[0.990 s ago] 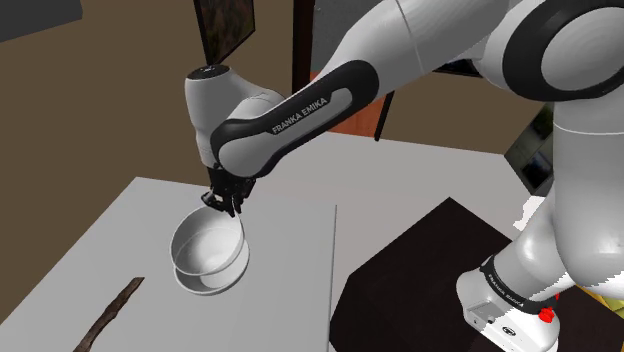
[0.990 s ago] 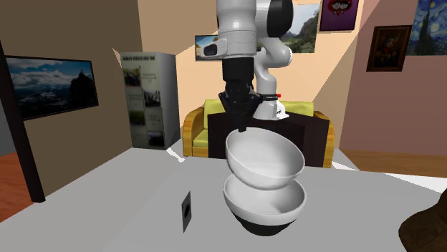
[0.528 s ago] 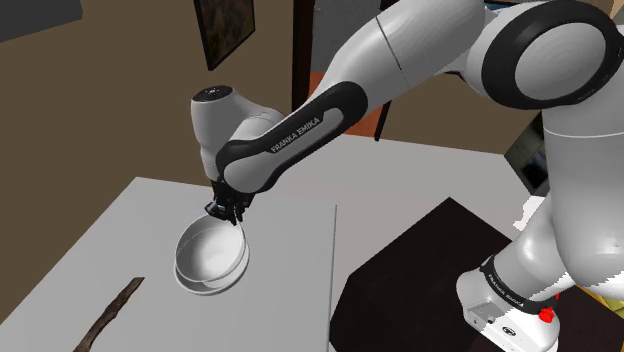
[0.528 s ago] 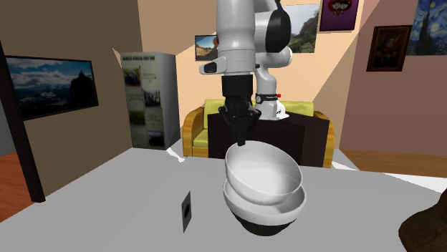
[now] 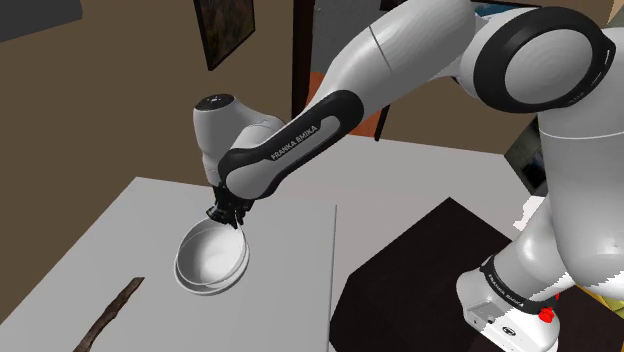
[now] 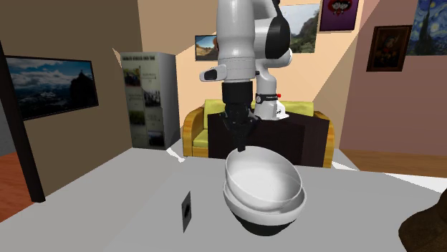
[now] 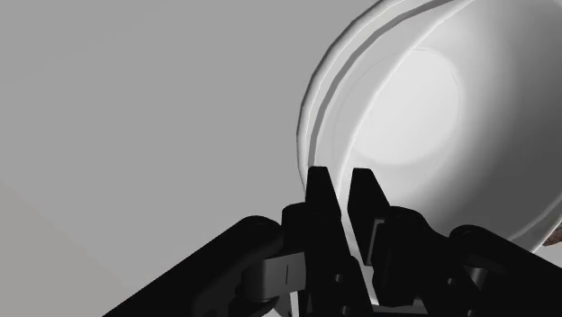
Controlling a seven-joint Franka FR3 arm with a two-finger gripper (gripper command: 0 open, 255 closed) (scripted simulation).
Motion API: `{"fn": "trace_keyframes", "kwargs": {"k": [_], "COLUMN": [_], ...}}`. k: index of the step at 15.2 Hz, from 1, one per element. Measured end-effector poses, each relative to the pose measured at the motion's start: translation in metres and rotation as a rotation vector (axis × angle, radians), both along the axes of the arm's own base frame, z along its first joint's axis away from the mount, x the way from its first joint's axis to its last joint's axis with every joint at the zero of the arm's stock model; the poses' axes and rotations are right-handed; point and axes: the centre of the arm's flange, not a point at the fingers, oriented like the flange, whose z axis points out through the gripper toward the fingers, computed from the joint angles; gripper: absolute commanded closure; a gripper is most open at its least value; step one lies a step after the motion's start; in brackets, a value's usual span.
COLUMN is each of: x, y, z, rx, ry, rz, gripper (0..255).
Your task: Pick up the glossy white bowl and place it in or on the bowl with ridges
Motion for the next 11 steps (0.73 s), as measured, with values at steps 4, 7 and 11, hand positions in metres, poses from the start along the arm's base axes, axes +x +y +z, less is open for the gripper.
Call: {"fn": "trace_keyframes", "kwargs": {"k": [4,7,11], "x": [0.0,0.0,0.003], "y": [0.0,0.0,-0.002], "z": [0.0,0.0,0.041], "rx": [0.0,0.0,0.001], "ry": [-0.001,-0.001,-0.001], "rz": [0.0,0.0,0.0], "gripper": [0,0,0]}}
